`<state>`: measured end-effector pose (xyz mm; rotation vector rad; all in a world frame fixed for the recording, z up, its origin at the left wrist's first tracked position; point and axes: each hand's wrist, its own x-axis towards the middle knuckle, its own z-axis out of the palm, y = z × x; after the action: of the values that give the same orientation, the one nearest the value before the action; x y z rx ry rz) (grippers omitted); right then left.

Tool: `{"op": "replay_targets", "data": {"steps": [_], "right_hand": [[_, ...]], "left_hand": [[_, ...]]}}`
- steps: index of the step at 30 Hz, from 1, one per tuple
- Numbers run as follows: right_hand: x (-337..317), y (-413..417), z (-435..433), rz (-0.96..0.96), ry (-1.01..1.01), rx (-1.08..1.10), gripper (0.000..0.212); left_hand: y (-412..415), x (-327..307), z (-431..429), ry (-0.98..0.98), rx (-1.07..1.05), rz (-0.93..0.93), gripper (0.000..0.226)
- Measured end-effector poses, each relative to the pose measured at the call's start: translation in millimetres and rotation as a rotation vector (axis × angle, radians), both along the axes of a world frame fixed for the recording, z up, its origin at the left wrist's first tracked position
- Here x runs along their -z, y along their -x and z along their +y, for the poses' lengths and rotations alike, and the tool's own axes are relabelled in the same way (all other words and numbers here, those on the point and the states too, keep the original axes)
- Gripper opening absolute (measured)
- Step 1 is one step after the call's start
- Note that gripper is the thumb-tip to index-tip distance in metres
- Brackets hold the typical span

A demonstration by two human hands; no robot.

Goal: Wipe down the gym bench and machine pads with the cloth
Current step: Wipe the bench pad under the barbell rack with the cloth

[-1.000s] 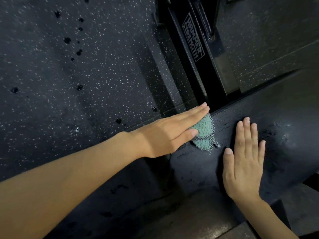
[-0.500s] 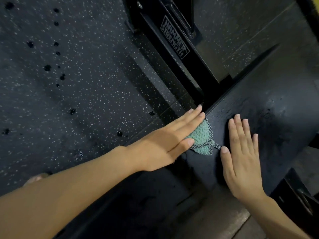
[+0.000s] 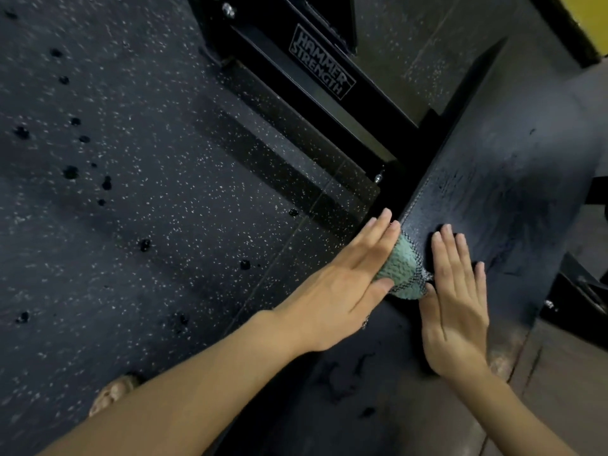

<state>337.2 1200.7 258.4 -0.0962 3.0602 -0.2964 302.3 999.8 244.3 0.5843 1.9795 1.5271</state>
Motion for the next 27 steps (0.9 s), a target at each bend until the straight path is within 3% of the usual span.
{"op": "replay_targets", "data": {"steps": [11, 27], "right_hand": [[2, 3, 1, 0.006, -0.030, 0.024, 0.053], [1, 6, 3, 0.005, -0.037, -0.020, 0.055]], "left_hand": [[41, 9, 27, -0.058, -0.065, -0.042, 0.062], [-22, 3, -7, -0.085, -0.061, -0.061, 0.064]]}}
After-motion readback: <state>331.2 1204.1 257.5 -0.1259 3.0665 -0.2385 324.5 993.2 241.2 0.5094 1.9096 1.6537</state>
